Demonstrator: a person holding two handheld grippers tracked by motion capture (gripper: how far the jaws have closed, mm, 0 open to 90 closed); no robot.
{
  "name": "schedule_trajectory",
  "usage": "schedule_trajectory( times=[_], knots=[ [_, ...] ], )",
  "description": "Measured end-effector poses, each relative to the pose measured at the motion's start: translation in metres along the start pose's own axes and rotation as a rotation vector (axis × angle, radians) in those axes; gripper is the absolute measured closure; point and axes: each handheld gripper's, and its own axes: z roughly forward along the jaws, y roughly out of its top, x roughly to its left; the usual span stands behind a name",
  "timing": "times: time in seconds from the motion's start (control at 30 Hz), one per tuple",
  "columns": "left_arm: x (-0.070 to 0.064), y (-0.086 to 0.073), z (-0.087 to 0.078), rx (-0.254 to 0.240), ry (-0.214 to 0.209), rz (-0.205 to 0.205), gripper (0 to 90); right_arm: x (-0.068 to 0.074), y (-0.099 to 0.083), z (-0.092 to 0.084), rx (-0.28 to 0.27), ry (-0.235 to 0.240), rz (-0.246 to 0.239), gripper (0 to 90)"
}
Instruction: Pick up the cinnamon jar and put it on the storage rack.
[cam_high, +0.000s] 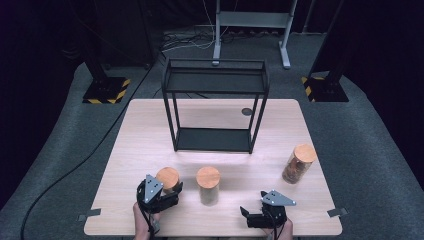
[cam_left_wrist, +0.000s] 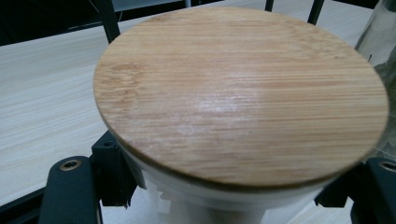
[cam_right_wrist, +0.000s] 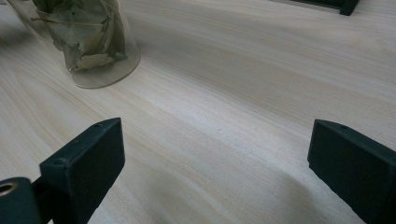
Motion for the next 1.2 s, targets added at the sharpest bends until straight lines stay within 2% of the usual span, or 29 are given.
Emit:
schedule_trajectory(
  times=[0.4, 1.2],
  knots=[
    [0.008, 0.009, 0.002, -0.016, -0.011, -0.021, 25.0, 0.000, 0.000, 0.000, 0.001, 0.002, 0.000, 3.2],
    [0.009, 0.024, 0.016, -0.023, -0.030, 0.001, 25.0, 0.000, 0.000, 0.000, 0.003, 0.001, 0.001, 3.1]
  ],
)
